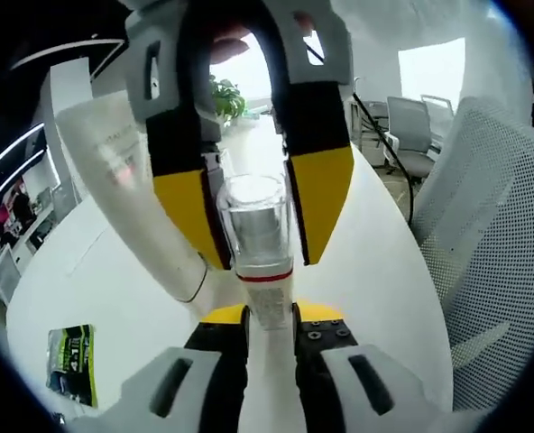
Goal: Arrange the skincare products in the storage area until every visible bottle or jar stands upright without overlapping.
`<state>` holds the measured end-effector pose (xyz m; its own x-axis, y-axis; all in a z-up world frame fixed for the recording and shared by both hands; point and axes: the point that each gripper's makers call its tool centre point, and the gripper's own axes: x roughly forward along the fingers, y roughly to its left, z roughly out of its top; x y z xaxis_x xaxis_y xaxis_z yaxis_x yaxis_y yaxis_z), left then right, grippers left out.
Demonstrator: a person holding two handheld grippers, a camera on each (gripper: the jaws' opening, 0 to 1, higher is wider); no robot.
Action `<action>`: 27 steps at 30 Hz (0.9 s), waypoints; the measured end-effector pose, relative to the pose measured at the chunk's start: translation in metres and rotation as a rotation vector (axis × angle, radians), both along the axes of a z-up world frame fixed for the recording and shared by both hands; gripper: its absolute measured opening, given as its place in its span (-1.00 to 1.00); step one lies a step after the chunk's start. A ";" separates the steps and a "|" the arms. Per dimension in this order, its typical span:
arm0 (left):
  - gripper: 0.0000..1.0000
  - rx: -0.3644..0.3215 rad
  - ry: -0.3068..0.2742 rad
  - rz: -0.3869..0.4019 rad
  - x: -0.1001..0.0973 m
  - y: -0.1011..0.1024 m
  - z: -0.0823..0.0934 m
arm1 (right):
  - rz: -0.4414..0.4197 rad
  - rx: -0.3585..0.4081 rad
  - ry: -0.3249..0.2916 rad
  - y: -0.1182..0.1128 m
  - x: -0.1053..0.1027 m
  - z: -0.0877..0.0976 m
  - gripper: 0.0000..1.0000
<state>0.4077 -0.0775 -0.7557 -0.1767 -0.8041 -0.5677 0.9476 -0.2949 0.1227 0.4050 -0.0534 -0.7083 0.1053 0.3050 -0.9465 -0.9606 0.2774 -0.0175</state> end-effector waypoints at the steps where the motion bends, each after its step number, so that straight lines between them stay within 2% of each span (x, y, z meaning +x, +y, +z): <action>1: -0.70 -0.004 0.006 -0.001 0.000 0.000 0.000 | -0.006 0.014 -0.004 0.000 0.001 0.001 -0.73; 4: -0.70 -0.010 0.027 0.010 0.000 0.000 0.001 | -0.023 0.036 -0.035 -0.001 0.006 0.003 -0.73; 9: -0.70 -0.013 0.012 -0.001 -0.001 0.000 0.001 | -0.058 0.075 -0.050 -0.003 0.004 0.010 -0.73; 16: -0.70 -0.015 0.027 0.002 -0.002 -0.001 0.001 | -0.162 0.148 -0.187 -0.013 0.007 0.036 -0.64; 20: -0.70 -0.017 0.024 -0.005 -0.002 -0.001 0.001 | -0.164 0.157 -0.266 -0.015 0.001 0.038 -0.69; 24: -0.70 -0.019 0.032 -0.002 0.000 -0.003 0.000 | -0.173 0.177 -0.324 -0.012 -0.006 0.033 -0.70; 25: -0.70 -0.020 0.032 -0.002 0.000 -0.003 0.000 | -0.193 0.192 -0.367 -0.010 -0.003 0.035 -0.72; 26: -0.70 -0.020 0.032 -0.004 0.000 -0.003 0.000 | -0.203 0.190 -0.373 -0.011 -0.004 0.034 -0.76; 27: -0.70 -0.020 0.032 -0.005 0.001 -0.004 0.000 | -0.197 0.189 -0.433 -0.010 0.000 0.038 -0.79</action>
<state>0.4085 -0.0810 -0.7556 -0.1989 -0.8144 -0.5451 0.9497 -0.2975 0.0980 0.4051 -0.0634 -0.6701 0.5482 0.4011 -0.7339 -0.8055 0.4894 -0.3342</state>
